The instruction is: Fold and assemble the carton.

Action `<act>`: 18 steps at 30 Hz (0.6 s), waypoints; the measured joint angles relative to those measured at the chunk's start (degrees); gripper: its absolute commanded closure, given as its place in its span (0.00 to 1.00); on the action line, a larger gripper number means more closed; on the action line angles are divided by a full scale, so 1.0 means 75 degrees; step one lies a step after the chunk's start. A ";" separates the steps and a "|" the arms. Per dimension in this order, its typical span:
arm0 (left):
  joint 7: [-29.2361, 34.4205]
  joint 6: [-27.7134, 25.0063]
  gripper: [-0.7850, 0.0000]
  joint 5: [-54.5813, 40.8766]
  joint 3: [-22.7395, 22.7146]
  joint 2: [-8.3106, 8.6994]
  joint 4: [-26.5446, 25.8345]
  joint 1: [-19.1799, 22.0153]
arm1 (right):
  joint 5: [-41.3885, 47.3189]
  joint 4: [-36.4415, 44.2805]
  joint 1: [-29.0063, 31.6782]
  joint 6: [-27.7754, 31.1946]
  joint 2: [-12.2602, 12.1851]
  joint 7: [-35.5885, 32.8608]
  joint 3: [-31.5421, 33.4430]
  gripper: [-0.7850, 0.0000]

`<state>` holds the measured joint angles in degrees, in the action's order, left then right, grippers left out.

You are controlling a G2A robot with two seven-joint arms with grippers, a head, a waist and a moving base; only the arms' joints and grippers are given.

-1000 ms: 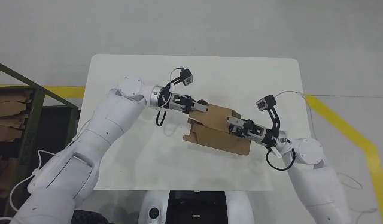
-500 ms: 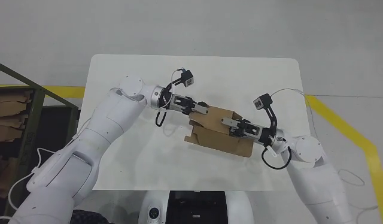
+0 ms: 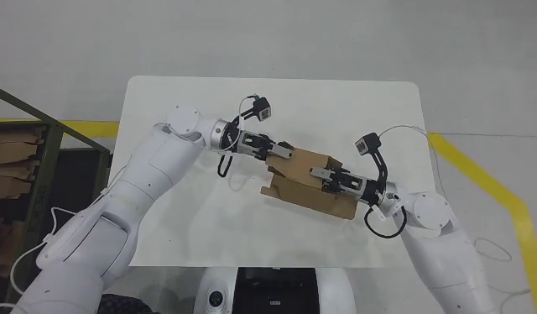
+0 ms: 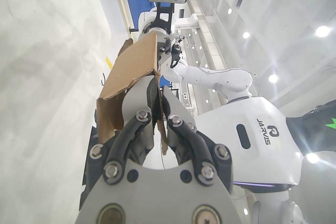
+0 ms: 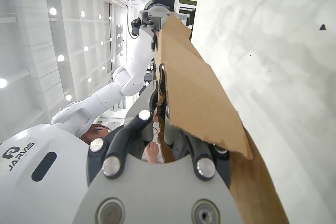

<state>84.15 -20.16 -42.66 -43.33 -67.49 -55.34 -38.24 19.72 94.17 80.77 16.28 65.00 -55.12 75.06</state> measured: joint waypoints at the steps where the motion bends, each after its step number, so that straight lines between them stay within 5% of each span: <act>1: 0.0012 0.0013 0.00 -0.0058 -0.0022 0.0002 -0.0005 -0.0011 | 0.0015 0.0004 0.0015 0.0029 0.0000 0.0085 0.0014 1.00; 18: 0.0176 0.0176 0.00 -0.0522 -0.0453 -0.0013 -0.0156 -0.0186 | -0.0402 -0.0048 0.0139 0.0156 -0.0005 0.1071 -0.0057 1.00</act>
<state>85.47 -18.84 -46.57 -46.73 -67.59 -56.50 -39.64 16.71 93.81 81.81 17.45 64.96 -47.09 74.64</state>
